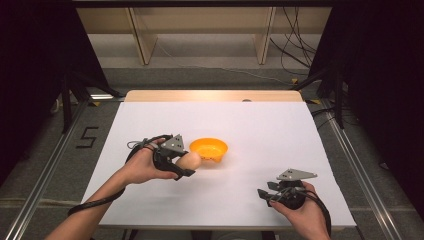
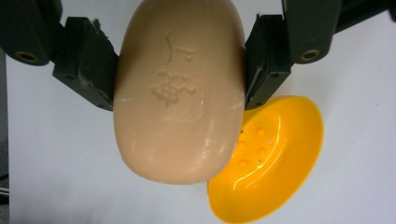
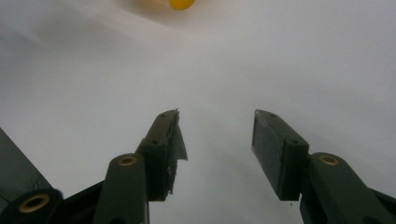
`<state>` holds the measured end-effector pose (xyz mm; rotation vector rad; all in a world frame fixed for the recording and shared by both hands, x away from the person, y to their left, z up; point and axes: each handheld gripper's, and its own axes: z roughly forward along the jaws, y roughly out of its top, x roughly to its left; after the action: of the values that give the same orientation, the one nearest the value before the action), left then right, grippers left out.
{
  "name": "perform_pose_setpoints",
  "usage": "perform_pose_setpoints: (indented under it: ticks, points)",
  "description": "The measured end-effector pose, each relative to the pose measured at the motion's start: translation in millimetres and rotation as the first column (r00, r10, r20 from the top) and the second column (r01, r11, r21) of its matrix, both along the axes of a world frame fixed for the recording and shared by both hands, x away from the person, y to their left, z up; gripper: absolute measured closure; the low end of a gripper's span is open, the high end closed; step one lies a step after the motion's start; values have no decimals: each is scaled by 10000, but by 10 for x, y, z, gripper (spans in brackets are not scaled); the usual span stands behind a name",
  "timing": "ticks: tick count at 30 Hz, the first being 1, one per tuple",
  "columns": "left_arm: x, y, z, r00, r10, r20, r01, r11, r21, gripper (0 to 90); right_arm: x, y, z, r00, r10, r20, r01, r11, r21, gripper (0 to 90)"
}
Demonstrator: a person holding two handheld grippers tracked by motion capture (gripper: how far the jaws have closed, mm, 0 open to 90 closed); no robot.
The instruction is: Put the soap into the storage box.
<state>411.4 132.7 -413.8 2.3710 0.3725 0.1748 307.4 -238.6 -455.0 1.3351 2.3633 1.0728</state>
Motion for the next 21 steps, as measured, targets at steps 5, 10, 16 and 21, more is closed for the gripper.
perform_pose_setpoints:
  ticks: [5,10,16,21]
  points:
    - [19,-20,15,9998,177,54,-176,9996,-223,320,2,-3,-1,10000,10,16,-10,10000,6,515]
    - [56,-30,41,9998,157,158,-153,9995,-264,320,3,-2,-2,10000,19,-10,-19,10000,74,512]
    - [110,-37,69,9993,206,301,-193,9990,-413,320,9,-7,-7,10000,71,33,-71,10000,52,510]
    - [134,-61,89,9989,367,279,-352,9979,-545,320,6,-6,-2,10000,19,2,-19,10000,58,509]
